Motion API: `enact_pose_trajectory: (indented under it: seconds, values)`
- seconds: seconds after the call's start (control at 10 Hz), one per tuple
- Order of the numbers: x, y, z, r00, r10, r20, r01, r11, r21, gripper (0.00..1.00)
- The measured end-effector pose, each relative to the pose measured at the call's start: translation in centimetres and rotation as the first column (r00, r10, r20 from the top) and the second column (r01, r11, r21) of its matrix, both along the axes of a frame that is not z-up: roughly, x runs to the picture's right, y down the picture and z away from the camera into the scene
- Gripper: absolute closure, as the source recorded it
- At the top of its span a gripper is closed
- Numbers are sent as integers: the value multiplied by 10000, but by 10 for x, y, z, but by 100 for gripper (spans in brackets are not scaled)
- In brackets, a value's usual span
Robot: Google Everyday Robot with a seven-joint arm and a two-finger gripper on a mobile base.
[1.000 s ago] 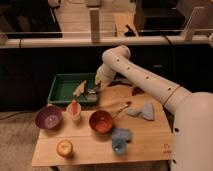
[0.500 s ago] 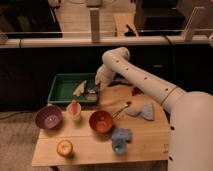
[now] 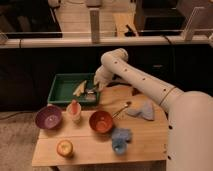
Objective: Wipe purple bowl with brush
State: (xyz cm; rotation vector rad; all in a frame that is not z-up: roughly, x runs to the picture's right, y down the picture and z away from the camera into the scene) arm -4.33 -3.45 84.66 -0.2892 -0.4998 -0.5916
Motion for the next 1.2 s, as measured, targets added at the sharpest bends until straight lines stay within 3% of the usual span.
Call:
enact_pose_trajectory:
  seconds: [0.1,0.3,0.7,1.0,1.2]
  values:
    - [1,0,2,10000,31,-17,-31,10000,18,99]
    - [-8,1,-5,9991,-425,-8,426,9989,171,99]
    - [-78,2,-48,9826,-1824,346,1791,9804,815,99]
    - [-140,15,-98,9489,-3035,870,2879,9449,1561,99]
    - [-176,33,-124,9178,-3794,1170,3502,9125,2116,99]
